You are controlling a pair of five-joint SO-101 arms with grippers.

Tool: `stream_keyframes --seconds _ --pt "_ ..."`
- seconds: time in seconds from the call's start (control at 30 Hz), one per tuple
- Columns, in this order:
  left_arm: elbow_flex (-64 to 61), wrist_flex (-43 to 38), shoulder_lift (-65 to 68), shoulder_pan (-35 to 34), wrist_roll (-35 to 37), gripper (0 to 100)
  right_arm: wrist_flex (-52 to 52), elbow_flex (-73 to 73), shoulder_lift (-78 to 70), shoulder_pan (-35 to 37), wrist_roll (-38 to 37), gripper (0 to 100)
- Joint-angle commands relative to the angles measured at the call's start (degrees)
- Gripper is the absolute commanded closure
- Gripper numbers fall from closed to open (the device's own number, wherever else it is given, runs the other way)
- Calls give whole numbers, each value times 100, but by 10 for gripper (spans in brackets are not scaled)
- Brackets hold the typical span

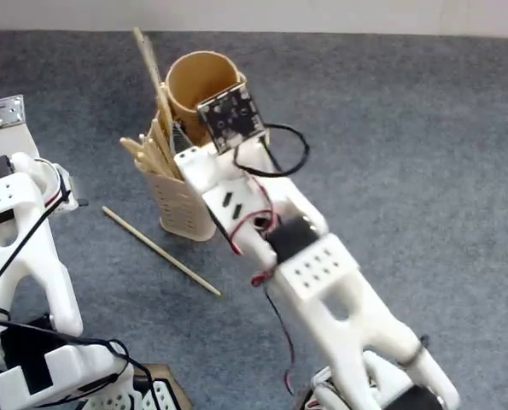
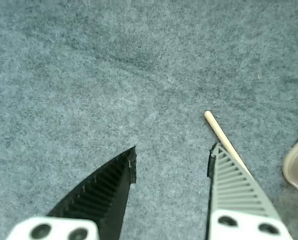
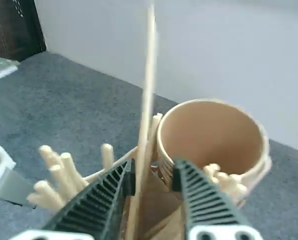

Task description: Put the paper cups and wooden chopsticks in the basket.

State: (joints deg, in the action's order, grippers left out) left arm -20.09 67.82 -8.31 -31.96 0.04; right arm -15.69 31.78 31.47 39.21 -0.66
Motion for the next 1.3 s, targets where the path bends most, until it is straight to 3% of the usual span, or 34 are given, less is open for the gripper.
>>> stream_keyframes --seconds 0.0,0.27,0.4,0.5,0.67,0.83,1.07,1.13,1.27 --pt "31 -79 -57 110 -53 747 -963 -505 1033 -101 -422 777" --pt "22 -79 -48 171 -53 747 -2334 -532 2448 -22 -501 779" --pt "-22 -79 -48 136 -53 747 -3371 -48 2158 -787 -501 779" --pt "-22 -79 -48 171 -53 747 -3222 778 1473 -1182 -510 779" --pt "-22 -79 -48 145 -53 747 -2009 1657 -84 -989 -466 779" --pt "-22 -79 -57 127 -44 747 -1191 1666 -1780 -760 -457 779" --pt "4 -79 -57 127 -44 747 -901 1095 -3319 -1279 -457 779" --pt "-4 -79 -57 127 -44 747 -910 963 -3512 -1420 -448 813" --pt "-13 -79 -57 127 -44 747 -1200 796 -3574 -1464 -167 998"
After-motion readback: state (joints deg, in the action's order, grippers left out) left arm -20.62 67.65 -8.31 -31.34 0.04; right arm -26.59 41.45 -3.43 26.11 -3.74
